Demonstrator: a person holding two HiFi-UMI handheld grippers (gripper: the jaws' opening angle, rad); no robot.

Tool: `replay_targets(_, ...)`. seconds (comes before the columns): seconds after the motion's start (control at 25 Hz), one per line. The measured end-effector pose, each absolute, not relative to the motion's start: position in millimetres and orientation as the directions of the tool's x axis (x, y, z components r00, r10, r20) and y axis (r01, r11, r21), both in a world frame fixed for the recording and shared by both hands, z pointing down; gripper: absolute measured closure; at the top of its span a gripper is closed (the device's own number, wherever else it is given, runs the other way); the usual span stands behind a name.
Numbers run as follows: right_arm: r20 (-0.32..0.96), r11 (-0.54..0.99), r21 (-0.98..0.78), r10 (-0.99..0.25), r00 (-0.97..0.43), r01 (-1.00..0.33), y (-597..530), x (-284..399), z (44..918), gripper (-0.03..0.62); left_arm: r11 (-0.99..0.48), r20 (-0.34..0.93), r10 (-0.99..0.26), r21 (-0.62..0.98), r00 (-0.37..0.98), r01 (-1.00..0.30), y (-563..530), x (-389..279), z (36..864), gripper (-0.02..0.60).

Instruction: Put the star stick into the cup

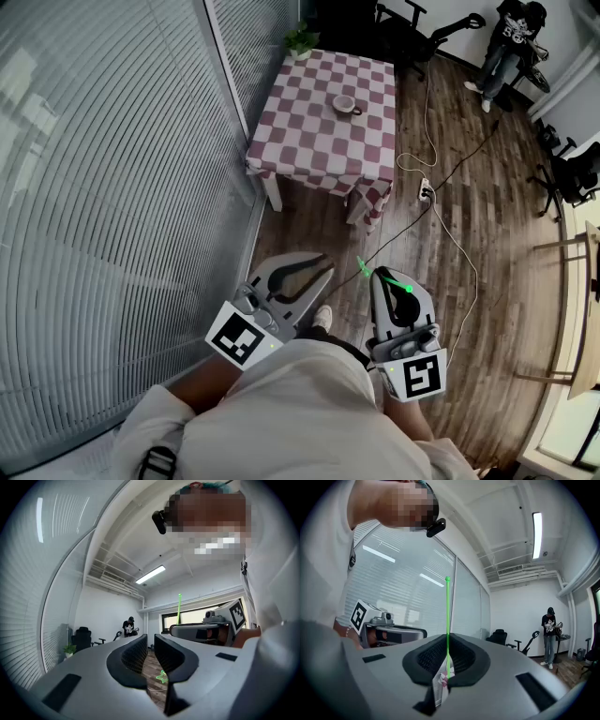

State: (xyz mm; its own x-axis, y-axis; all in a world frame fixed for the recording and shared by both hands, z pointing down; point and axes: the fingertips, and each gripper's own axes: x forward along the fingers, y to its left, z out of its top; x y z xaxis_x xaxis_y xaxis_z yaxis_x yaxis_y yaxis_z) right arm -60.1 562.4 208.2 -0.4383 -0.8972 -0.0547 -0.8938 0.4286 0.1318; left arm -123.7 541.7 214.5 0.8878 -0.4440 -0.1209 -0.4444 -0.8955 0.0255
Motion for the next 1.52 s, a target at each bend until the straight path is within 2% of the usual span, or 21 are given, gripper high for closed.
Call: replay_targets(1.52,-0.066,0.498,0.061,-0.863,-0.501,-0.865,497,40,225,0.556,-0.857,-0.112,-0.516,0.056,0.849,-0.513,482,-25,221,0.511)
